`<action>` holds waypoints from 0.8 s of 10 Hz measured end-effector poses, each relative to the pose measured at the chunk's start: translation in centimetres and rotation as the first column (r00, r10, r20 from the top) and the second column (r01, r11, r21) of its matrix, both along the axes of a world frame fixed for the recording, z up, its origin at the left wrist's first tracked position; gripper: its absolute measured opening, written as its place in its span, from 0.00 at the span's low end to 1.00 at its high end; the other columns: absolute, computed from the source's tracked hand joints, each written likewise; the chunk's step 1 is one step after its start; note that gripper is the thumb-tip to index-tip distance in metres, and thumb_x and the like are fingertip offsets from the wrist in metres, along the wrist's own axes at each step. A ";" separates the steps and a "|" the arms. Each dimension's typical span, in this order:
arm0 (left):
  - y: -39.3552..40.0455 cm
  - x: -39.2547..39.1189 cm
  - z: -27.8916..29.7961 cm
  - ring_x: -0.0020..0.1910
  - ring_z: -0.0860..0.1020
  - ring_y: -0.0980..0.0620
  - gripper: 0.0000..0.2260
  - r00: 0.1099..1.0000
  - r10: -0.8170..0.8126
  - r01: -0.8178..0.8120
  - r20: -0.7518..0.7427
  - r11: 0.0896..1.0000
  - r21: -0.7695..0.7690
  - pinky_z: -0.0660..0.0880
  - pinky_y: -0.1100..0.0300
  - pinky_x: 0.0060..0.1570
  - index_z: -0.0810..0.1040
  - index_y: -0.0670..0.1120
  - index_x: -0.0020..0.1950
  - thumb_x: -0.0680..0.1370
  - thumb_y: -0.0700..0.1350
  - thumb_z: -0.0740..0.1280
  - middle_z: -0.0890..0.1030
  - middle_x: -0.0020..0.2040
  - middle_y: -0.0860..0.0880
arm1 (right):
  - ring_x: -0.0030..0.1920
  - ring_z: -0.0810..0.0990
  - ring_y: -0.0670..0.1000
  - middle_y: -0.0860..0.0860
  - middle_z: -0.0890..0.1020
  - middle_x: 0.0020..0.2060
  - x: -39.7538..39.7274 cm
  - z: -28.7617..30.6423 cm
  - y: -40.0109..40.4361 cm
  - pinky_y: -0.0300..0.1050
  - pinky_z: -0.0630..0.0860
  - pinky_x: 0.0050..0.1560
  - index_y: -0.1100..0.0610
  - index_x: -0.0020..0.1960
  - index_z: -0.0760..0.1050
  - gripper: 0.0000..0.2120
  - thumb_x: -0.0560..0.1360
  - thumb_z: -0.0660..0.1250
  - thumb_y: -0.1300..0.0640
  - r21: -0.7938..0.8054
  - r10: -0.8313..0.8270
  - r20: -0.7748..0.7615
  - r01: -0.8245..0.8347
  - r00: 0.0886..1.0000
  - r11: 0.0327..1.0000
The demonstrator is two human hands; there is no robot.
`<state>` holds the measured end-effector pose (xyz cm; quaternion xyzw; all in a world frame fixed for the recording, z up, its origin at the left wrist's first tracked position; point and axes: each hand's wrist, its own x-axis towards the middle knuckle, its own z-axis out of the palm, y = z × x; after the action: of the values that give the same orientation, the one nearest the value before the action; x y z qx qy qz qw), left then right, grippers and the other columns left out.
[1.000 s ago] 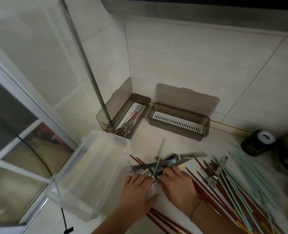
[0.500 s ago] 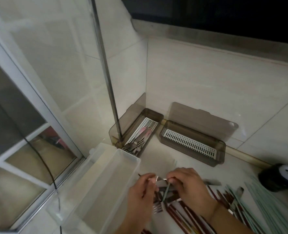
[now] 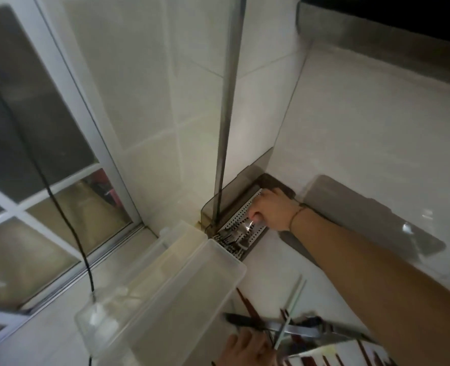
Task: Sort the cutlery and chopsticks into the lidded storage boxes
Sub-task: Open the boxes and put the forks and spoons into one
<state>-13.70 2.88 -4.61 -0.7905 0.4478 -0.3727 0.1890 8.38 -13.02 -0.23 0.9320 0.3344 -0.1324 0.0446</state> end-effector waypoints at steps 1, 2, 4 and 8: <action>-3.2 -3.5 -2.3 0.27 0.78 0.58 0.15 0.340 0.104 -0.514 -0.935 0.853 -0.092 0.70 0.68 0.25 0.85 0.58 0.38 0.72 0.54 0.58 0.81 0.34 0.57 | 0.53 0.68 0.51 0.45 0.80 0.46 0.5 -1.4 1.2 0.49 0.63 0.54 0.48 0.46 0.78 0.08 0.73 0.63 0.58 -0.097 0.027 0.000 -0.026 1.000 0.995; -2.9 -4.2 -3.0 0.29 0.80 0.57 0.13 0.389 0.097 -0.606 -0.916 0.776 -0.175 0.72 0.69 0.25 0.85 0.58 0.36 0.68 0.61 0.62 0.83 0.36 0.59 | 0.56 0.69 0.51 0.46 0.79 0.48 0.5 -2.4 1.7 0.51 0.65 0.57 0.46 0.46 0.80 0.06 0.73 0.65 0.53 -0.109 0.004 -0.003 -0.005 1.000 0.994; -3.1 -4.0 -4.3 0.30 0.79 0.54 0.07 0.462 0.065 -0.606 -0.884 0.751 -0.261 0.73 0.68 0.29 0.82 0.54 0.34 0.65 0.55 0.68 0.80 0.34 0.56 | 0.57 0.70 0.52 0.47 0.78 0.49 0.2 -3.7 1.6 0.47 0.63 0.52 0.48 0.46 0.80 0.05 0.71 0.68 0.51 0.010 -0.064 0.062 0.063 0.996 0.998; -1.9 -4.3 -4.5 0.40 0.79 0.53 0.17 0.381 -0.024 -0.525 -0.924 0.817 -0.238 0.76 0.62 0.41 0.81 0.55 0.43 0.58 0.59 0.71 0.80 0.41 0.57 | 0.43 0.74 0.44 0.43 0.77 0.39 -21.5 -3.8 -7.5 0.41 0.76 0.43 0.48 0.43 0.76 0.02 0.72 0.65 0.53 0.467 -0.245 0.053 0.193 0.968 0.863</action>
<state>-18.04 0.97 -9.09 -0.9429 0.2331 0.0419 -0.2342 -13.16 -20.49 -4.06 0.9539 0.2452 -0.0023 -0.1732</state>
